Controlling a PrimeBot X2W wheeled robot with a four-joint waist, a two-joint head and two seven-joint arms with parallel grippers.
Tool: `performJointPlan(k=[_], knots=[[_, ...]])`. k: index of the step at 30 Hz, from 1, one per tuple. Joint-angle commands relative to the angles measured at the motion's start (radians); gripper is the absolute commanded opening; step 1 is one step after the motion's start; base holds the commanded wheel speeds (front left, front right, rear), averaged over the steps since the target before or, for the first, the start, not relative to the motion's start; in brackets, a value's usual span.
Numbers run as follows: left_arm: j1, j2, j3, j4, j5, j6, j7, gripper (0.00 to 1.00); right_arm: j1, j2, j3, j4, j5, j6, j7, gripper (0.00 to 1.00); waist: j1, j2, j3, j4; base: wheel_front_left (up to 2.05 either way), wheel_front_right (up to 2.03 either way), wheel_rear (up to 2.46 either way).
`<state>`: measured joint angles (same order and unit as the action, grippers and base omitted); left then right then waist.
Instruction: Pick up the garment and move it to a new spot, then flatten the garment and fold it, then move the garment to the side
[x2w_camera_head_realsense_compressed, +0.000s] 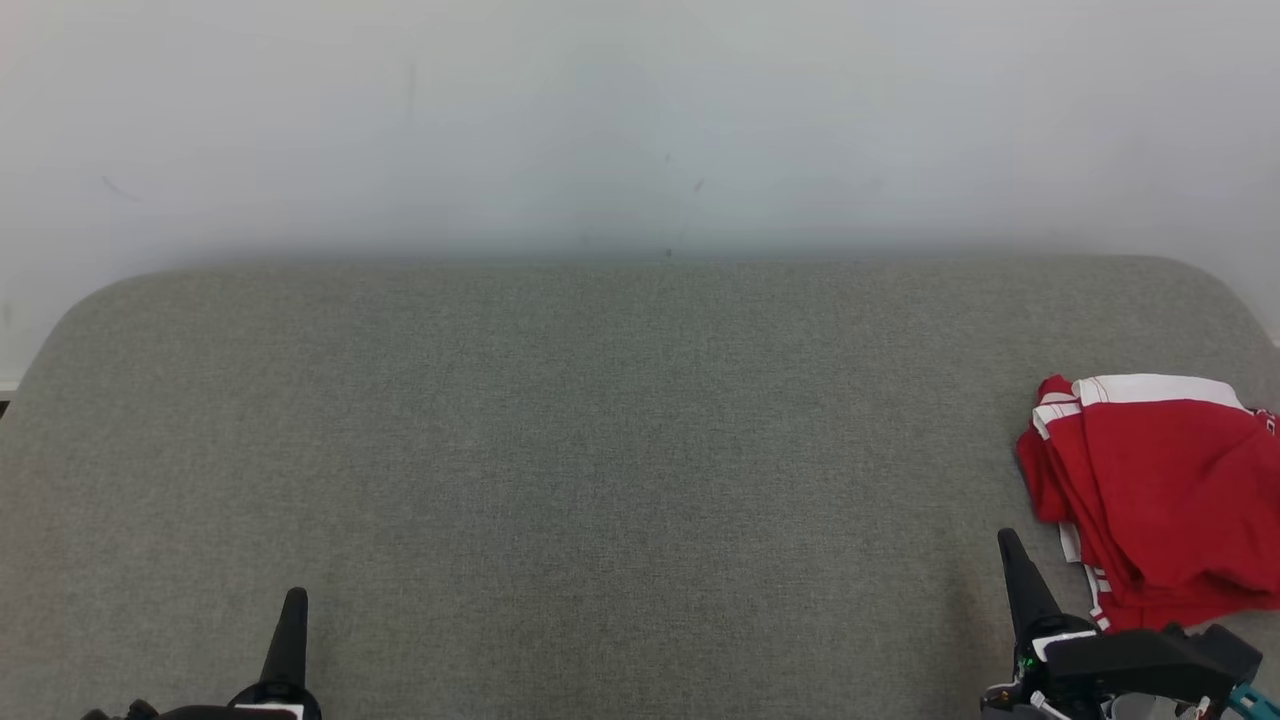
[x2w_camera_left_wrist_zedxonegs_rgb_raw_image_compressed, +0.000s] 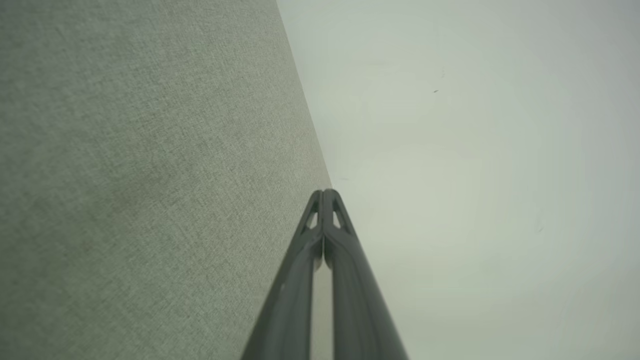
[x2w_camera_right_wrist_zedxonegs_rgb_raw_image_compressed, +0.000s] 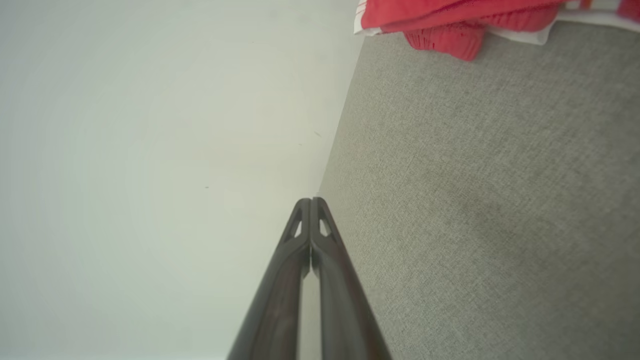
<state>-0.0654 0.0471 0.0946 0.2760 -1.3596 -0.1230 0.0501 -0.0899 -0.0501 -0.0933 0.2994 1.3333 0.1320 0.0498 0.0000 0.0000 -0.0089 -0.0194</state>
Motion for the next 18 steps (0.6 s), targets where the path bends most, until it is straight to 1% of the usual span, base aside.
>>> performJointPlan(k=[1,18], knots=[[-0.021,0.004,0.004,-0.012,-0.026,-0.002,0.006,0.0,-0.016,0.0,-0.003,-0.013,0.029,-0.002,0.006,0.0,0.0,0.0,0.001,0.001,0.0,0.0,0.0],[-0.037,0.005,0.014,-0.024,-0.156,-0.007,0.04,0.0,-0.018,0.0,-0.014,-0.039,0.17,-0.002,0.04,0.0,0.0,0.0,0.007,0.011,0.0,0.0,0.0]])
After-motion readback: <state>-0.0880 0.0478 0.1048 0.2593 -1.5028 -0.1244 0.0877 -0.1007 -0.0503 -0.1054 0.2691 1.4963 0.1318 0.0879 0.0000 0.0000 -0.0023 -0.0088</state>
